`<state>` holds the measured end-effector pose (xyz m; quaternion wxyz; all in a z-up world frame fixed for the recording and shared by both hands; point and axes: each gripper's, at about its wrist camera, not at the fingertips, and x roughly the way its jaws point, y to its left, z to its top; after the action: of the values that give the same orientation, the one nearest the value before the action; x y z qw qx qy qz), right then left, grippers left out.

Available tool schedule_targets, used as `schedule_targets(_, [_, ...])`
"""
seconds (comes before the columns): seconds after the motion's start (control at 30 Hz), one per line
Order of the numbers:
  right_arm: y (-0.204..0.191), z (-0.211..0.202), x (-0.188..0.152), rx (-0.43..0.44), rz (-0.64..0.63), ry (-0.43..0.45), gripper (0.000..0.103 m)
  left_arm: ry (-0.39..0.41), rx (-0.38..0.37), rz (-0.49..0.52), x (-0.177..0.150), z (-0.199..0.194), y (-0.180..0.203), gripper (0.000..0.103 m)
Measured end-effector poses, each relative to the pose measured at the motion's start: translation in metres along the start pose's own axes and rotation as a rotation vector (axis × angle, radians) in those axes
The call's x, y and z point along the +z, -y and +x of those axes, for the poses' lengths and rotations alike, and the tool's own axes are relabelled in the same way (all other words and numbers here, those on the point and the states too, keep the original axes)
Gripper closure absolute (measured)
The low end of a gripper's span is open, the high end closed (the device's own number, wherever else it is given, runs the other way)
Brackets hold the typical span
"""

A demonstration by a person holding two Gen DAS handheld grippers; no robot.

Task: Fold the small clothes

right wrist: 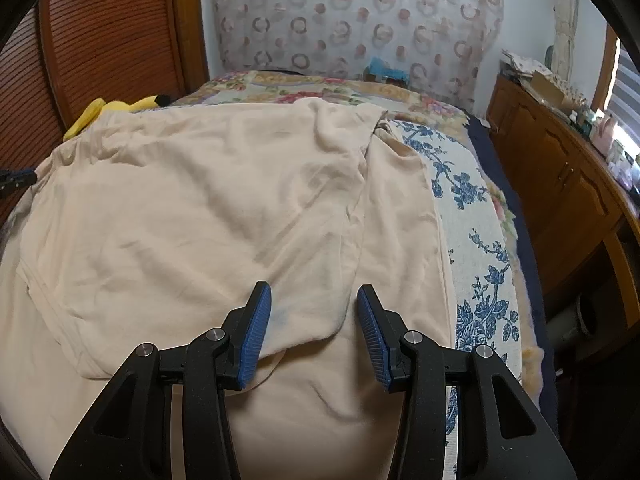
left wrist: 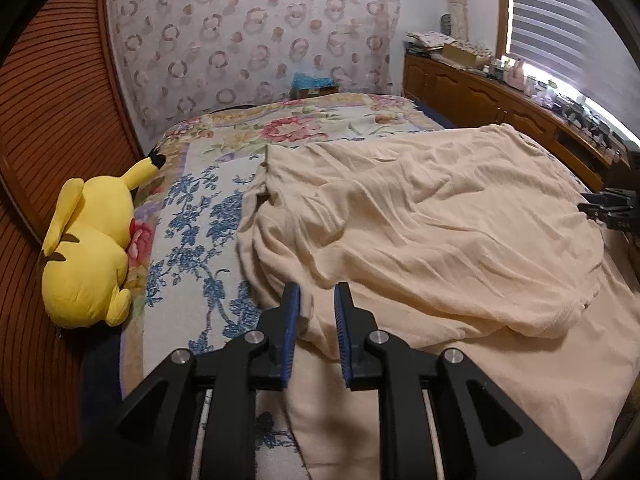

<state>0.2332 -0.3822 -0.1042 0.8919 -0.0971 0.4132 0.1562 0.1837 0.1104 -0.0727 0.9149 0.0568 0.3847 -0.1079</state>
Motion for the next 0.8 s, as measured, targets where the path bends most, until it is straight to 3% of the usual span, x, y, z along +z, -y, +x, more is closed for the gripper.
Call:
schedule_targets(0.2, [0.000,0.000,0.000,0.001,0.001,0.001,0.058,-0.073,0.034,-0.027,-0.004,0.019,-0.007,0.087])
schedule_targets(0.3, [0.000,0.000,0.000,0.000,-0.001,0.001,0.060,-0.040,0.030,-0.021,-0.004,0.017,-0.005,0.087])
schedule_targets(0.4, [0.000,0.000,0.000,0.000,0.000,0.000,0.060,-0.005,-0.037,-0.001,-0.003,0.008,0.002,0.087])
schedule_targets(0.63, [0.000,0.000,0.000,0.000,0.000,0.000,0.060,-0.094,0.057,0.006,0.000,0.023,-0.005,0.087])
schedule_targets(0.7, [0.000,0.000,0.000,0.001,0.000,0.000,0.061,-0.089,0.040,-0.012,-0.001,0.023,-0.010,0.087])
schedule_targets(0.73, [0.000,0.000,0.000,0.004,-0.003,0.002,0.068,-0.090,0.036,-0.022,-0.002,0.022,-0.011,0.099])
schedule_targets(0.77, [-0.001,-0.001,0.000,0.013,-0.008,0.006,0.083,-0.087,0.039,-0.027,-0.002,0.022,-0.010,0.102])
schedule_targets(0.8, [-0.002,-0.001,0.000,0.019,-0.015,0.008,0.092,-0.075,0.031,-0.034,-0.001,0.019,-0.011,0.102])
